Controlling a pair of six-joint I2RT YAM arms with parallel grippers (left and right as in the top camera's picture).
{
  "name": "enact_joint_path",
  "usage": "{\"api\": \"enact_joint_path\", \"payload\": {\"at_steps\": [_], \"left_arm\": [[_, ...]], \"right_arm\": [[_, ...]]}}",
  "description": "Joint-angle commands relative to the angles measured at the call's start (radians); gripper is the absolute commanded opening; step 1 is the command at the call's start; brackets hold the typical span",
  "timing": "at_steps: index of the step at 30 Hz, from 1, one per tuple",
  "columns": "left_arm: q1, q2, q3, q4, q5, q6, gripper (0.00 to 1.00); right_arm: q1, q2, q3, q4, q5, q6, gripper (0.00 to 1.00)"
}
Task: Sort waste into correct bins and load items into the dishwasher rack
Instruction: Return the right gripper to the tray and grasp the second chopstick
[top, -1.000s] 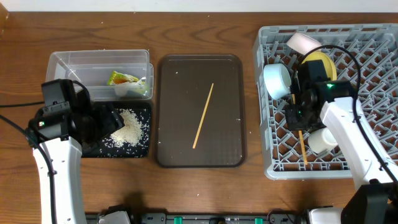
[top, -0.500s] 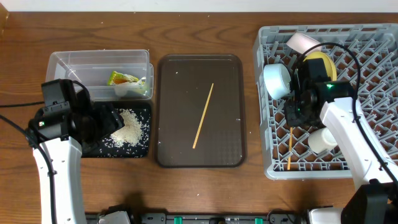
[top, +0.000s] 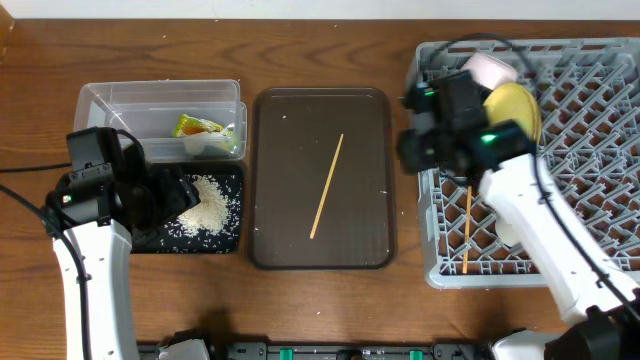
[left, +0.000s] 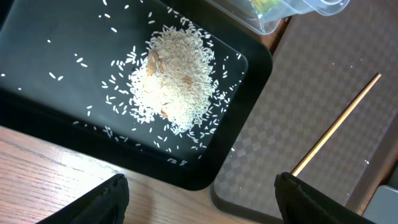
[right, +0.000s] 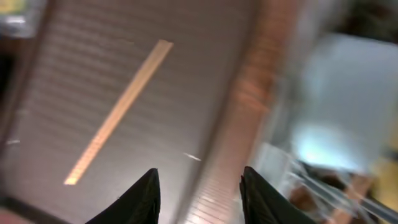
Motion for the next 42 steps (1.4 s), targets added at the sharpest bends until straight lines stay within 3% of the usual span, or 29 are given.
{"api": "enact_joint_path", "payload": {"at_steps": [1,9,15,20,23,26,31,37,42], "left_arm": [[0.004,0.002,0.005,-0.002,-0.006,0.005,0.78],[0.004,0.002,0.005,-0.002,-0.006,0.005,0.78],[0.004,0.002,0.005,-0.002,-0.006,0.005,0.78],[0.004,0.002,0.005,-0.002,-0.006,0.005,0.78],[0.004,0.002,0.005,-0.002,-0.006,0.005,0.78],[0.004,0.002,0.005,-0.002,-0.006,0.005,0.78],[0.004,0.002,0.005,-0.002,-0.006,0.005,0.78],[0.004,0.002,0.005,-0.002,-0.006,0.005,0.78],[0.004,0.002,0.005,-0.002,-0.006,0.005,0.78]], "right_arm": [[0.087,0.050,0.013,0.025,0.041,0.115,0.42],[0.235,0.283,0.013,0.131,0.085,0.358,0.45],[0.319,0.420,0.013,0.243,0.128,0.410,0.50],[0.354,0.491,0.013,0.220,0.217,0.481,0.50],[0.355,0.514,0.013,0.212,0.217,0.484,0.42],[0.354,0.519,0.013,0.187,0.218,0.485,0.15],[0.340,0.518,0.014,0.155,0.224,0.484,0.01],[0.298,0.454,0.014,0.085,0.224,0.456,0.01],[0.241,0.283,0.015,0.000,0.204,0.319,0.01]]}}
